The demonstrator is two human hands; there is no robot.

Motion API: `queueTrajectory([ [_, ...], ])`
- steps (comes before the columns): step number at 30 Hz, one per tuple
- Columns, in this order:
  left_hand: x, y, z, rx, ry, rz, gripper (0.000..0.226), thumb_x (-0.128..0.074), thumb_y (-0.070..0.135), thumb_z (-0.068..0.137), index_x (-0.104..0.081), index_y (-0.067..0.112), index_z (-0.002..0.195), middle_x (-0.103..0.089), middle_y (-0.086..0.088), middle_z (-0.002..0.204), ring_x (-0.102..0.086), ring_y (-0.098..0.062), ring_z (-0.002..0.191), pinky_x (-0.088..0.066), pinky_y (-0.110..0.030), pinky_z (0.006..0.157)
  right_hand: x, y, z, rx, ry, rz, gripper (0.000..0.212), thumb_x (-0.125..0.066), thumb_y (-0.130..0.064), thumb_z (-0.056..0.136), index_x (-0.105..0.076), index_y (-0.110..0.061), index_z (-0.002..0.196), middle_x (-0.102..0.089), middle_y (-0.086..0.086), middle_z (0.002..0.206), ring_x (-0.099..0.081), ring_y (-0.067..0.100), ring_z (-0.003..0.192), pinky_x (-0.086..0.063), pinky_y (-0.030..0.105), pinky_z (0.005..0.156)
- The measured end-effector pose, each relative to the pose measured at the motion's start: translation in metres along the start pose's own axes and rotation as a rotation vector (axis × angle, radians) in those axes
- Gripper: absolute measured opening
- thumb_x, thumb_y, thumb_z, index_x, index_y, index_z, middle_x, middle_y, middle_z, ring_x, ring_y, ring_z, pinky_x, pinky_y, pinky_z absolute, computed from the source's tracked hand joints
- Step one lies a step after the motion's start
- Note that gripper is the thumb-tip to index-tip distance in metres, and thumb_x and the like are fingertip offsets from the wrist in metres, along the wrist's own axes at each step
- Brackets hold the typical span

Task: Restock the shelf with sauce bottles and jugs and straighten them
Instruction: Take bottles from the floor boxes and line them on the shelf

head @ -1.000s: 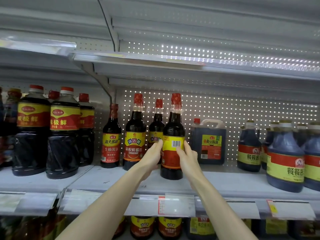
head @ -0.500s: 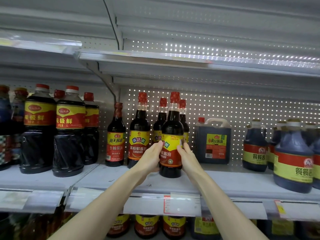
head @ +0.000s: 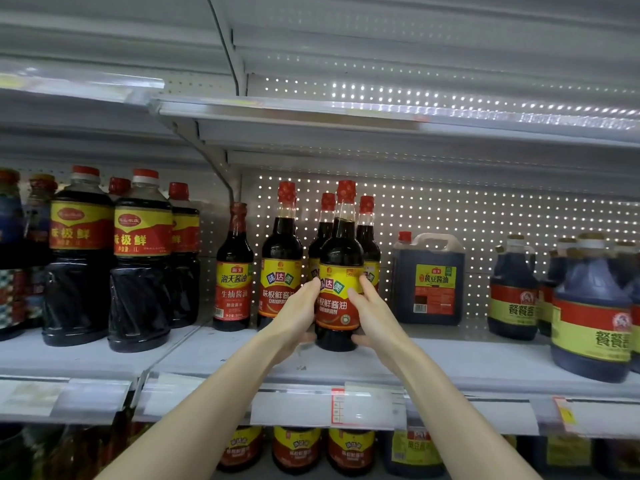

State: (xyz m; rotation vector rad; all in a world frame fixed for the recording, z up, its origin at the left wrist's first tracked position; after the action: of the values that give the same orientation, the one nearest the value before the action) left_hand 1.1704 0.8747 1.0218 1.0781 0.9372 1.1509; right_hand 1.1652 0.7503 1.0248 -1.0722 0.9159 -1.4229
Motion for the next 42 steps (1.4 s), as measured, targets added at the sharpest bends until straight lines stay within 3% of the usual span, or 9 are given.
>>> queueTrajectory([
  [5, 0.004, 0.002, -0.007, -0.002, 0.011, 0.026, 0.043, -0.029, 0.044, 0.103, -0.038, 0.025, 0.14, -0.049, 0.005, 0.12, -0.046, -0.015, 0.109, -0.037, -0.052, 0.106, -0.005, -0.001, 0.011, -0.007, -0.001, 0.004, 0.051, -0.038, -0.035, 0.103, -0.021, -0.033, 0.151, -0.044, 0.004, 0.144, -0.045, 0.026, 0.129, -0.037, 0.057, 0.107],
  [8, 0.005, 0.004, -0.011, -0.008, 0.016, 0.061, 0.046, -0.028, 0.045, 0.103, -0.036, 0.026, 0.144, -0.049, 0.003, 0.127, -0.045, -0.016, 0.113, -0.034, -0.05, 0.107, -0.007, -0.002, 0.012, 0.009, 0.007, 0.013, 0.049, -0.038, -0.032, 0.104, -0.023, -0.032, 0.151, -0.047, 0.004, 0.141, -0.049, 0.02, 0.12, -0.044, 0.046, 0.103],
  [12, 0.009, 0.002, -0.012, 0.031, 0.029, 0.125, 0.048, -0.025, 0.049, 0.102, -0.032, 0.029, 0.146, -0.042, -0.005, 0.146, -0.036, -0.032, 0.136, -0.029, -0.054, 0.11, -0.013, 0.003, 0.006, 0.038, 0.004, -0.007, 0.049, -0.036, -0.03, 0.104, -0.022, -0.03, 0.151, -0.045, 0.002, 0.141, -0.047, 0.013, 0.109, -0.046, 0.028, 0.085],
  [19, 0.009, 0.002, -0.009, 0.042, 0.052, 0.136, 0.052, -0.024, 0.049, 0.102, -0.031, 0.026, 0.148, -0.041, -0.012, 0.148, -0.037, -0.039, 0.135, -0.032, -0.051, 0.112, -0.011, 0.008, 0.012, 0.027, 0.012, 0.026, 0.05, -0.034, -0.028, 0.105, -0.019, -0.031, 0.152, -0.048, 0.0, 0.132, -0.048, 0.011, 0.104, -0.045, 0.029, 0.083],
  [24, 0.01, 0.001, -0.004, 0.048, 0.053, 0.123, 0.052, -0.023, 0.049, 0.102, -0.031, 0.026, 0.148, -0.041, -0.009, 0.148, -0.036, -0.036, 0.136, -0.031, -0.049, 0.113, -0.014, 0.008, 0.02, 0.001, -0.007, 0.048, 0.051, -0.035, -0.028, 0.105, -0.016, -0.031, 0.152, -0.046, 0.001, 0.135, -0.047, 0.014, 0.108, -0.042, 0.038, 0.09],
  [30, 0.01, 0.0, 0.003, 0.057, 0.066, 0.08, 0.052, -0.025, 0.048, 0.102, -0.032, 0.023, 0.147, -0.041, -0.007, 0.149, -0.037, -0.033, 0.137, -0.03, -0.046, 0.111, -0.014, 0.008, 0.028, -0.068, -0.016, 0.08, 0.051, -0.036, -0.03, 0.104, -0.016, -0.035, 0.151, -0.04, 0.004, 0.147, -0.04, 0.028, 0.134, -0.03, 0.058, 0.11],
  [42, 0.012, -0.004, 0.012, 0.029, 0.102, 0.117, 0.051, -0.024, 0.046, 0.103, -0.033, 0.022, 0.147, -0.043, -0.007, 0.147, -0.041, -0.031, 0.134, -0.034, -0.043, 0.108, -0.017, 0.015, 0.045, -0.077, -0.015, 0.106, 0.051, -0.037, -0.027, 0.104, -0.018, -0.036, 0.15, -0.039, 0.005, 0.149, -0.037, 0.032, 0.137, -0.027, 0.061, 0.111],
])
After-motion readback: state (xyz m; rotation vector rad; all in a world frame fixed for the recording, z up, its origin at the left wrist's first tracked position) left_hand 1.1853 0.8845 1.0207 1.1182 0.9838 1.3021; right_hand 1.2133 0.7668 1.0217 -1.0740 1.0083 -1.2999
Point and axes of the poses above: each hand's wrist, its own z-axis towards the middle knuckle, its own x-axis out of the back of the hand, y = z × x, the point moved 4 cm from there along z, towards the middle knuckle
